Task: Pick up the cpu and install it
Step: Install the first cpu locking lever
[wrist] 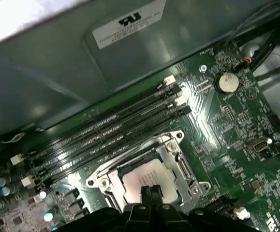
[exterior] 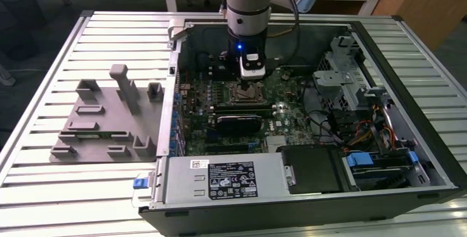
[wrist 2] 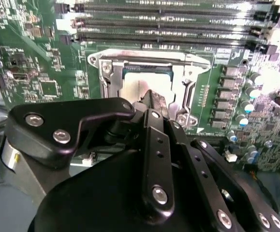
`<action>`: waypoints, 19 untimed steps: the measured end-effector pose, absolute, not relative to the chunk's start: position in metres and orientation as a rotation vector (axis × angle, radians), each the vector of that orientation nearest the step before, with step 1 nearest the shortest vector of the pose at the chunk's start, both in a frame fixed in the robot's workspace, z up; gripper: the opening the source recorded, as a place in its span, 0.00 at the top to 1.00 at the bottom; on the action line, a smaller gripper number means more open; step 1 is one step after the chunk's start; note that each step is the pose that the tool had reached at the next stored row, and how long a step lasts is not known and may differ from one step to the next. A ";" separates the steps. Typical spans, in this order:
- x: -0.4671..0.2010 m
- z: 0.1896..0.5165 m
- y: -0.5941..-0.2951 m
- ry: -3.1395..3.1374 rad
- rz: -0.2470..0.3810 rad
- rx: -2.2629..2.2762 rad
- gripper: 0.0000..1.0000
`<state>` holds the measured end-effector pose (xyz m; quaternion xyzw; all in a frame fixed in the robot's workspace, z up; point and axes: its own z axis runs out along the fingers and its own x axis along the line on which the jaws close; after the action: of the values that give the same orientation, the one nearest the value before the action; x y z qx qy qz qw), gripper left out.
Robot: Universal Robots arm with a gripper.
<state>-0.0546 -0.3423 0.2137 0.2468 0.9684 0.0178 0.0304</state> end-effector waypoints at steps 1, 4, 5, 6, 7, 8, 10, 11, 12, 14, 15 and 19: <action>-0.055 0.214 -0.342 2.985 0.055 0.761 0.89; -0.055 0.214 -0.342 2.985 0.055 0.759 0.89; -0.055 0.214 -0.342 2.989 0.055 0.746 0.89; -0.055 0.214 -0.342 2.995 0.056 0.722 0.89; -0.055 0.214 -0.342 3.001 0.057 0.697 0.89; -0.055 0.214 -0.342 3.007 0.057 0.672 0.89; -0.055 0.213 -0.342 3.017 0.059 0.629 0.89; -0.055 0.213 -0.342 3.021 0.059 0.610 0.89; -0.054 0.213 -0.342 3.025 0.060 0.593 0.89; -0.054 0.213 -0.342 3.031 0.059 0.559 0.89; -0.054 0.213 -0.342 3.034 0.058 0.546 0.89; -0.052 0.213 -0.342 3.040 0.053 0.515 0.89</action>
<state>-0.0523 -0.3423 0.2126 0.1670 0.9854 0.0172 0.0291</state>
